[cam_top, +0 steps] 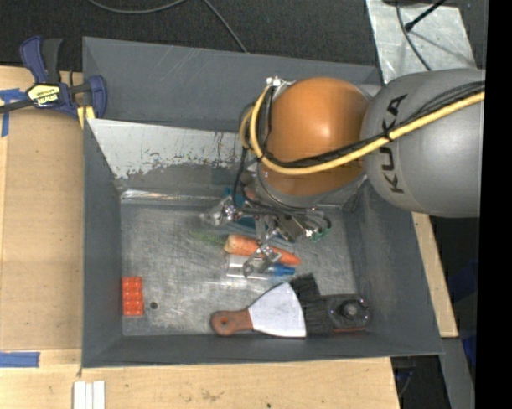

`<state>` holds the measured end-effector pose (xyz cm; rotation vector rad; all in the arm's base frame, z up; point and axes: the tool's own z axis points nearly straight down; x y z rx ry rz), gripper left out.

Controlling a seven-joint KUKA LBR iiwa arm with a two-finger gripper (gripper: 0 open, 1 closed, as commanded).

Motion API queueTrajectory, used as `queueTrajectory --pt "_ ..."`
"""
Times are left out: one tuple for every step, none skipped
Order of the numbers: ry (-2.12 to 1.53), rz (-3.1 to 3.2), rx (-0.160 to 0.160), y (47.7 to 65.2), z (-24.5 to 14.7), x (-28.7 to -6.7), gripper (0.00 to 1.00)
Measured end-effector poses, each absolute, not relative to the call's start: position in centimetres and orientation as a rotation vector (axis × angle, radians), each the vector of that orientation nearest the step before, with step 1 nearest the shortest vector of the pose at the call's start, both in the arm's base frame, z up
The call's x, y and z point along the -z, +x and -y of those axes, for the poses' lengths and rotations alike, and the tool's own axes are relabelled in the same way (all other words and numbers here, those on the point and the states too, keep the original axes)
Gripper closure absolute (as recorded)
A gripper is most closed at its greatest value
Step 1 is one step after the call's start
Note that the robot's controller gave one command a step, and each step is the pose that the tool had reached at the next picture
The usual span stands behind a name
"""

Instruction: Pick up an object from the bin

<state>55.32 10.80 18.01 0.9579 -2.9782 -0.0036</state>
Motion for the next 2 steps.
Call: queueTrajectory --pt "0.784 3.05 0.001 54.9 -7.6 -21.9 0.0" --pt "0.706 3.066 0.0 54.7 -6.6 -22.0 0.0"
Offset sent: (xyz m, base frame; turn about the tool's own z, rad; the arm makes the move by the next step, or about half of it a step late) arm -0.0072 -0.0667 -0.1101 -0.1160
